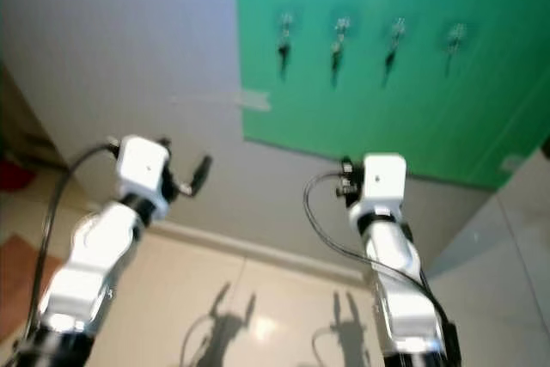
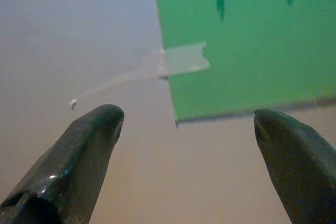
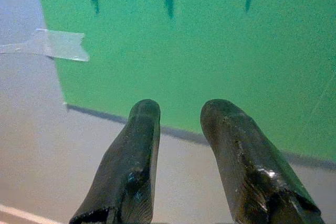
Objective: Hang keys on a hook
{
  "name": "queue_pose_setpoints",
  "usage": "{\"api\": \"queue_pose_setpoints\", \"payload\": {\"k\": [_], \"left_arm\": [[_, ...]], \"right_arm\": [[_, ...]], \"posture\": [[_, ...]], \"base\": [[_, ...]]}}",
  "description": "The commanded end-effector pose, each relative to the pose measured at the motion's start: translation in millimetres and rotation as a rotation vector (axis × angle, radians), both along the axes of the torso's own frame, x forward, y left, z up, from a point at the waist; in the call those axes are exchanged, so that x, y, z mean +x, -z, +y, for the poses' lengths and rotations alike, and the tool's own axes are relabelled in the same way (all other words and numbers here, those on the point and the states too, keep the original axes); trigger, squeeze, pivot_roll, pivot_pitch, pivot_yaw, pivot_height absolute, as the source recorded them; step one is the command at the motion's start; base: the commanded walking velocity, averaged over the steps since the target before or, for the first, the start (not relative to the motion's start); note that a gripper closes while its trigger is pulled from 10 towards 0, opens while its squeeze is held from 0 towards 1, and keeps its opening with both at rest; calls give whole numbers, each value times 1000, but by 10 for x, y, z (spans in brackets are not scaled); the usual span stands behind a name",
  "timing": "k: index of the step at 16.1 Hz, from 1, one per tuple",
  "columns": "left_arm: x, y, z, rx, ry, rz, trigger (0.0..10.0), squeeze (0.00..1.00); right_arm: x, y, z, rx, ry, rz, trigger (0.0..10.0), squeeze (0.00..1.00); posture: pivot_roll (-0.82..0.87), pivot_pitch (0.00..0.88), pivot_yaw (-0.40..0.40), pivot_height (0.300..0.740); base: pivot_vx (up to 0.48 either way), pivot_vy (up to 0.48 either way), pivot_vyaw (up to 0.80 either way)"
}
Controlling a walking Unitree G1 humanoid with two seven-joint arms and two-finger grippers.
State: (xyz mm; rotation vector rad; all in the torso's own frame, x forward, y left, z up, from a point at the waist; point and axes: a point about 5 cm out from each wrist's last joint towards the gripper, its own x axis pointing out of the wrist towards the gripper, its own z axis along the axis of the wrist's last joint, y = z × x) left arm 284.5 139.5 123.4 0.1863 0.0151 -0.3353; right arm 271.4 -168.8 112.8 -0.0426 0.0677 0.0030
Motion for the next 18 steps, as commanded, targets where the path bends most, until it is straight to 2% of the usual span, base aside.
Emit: {"api": "queue_pose_setpoints", "payload": {"k": [1,3,4,6,8,10,13,15,17,18], "left_arm": [[12,-76,99,19,-34,-27,10000,0],[48,-95,204,14,-88,-30,10000,0],[85,-119,246,-16,-115,-38,10000,0],[123,-145,216,-40,-119,-49,10000,0],[93,-122,111,-44,-94,-35,10000,0],[15,-43,139,9,-87,-17,10000,0],[66,-57,209,22,-107,-22,10000,0],[115,-75,142,19,-101,-28,10000,0],[84,-67,77,12,-79,-26,10000,0],[68,-43,70,34,-67,-20,10000,0]], "right_arm": [[45,-58,74,16,-31,-21,10000,0],[75,-92,135,56,-33,-36,10000,0],[88,-114,163,68,-36,-44,10000,0],[98,-142,157,61,-33,-48,10000,0],[95,-147,91,57,-16,-44,10000,0],[109,-105,61,58,4,-20,10000,0],[142,-126,130,56,-13,-21,10000,0],[120,-136,94,51,-2,-20,10000,0],[102,-115,54,50,3,-13,10000,0],[100,-94,29,51,17,-3,10000,0]], "posture": [[-79,0,-36,740],[-85,0,-45,740],[-97,0,-40,740],[-103,0,-39,740],[-99,0,-42,740],[-79,0,-57,740],[-94,0,-49,740],[-99,0,-47,740],[-94,0,-48,740],[-93,0,-44,740]], "base": [[0,454,0],[0,0,-319],[0,0,-800],[0,0,-800],[0,0,-800],[0,0,-800],[0,0,-800],[0,0,-800],[0,0,-800],[0,0,-800]]}}
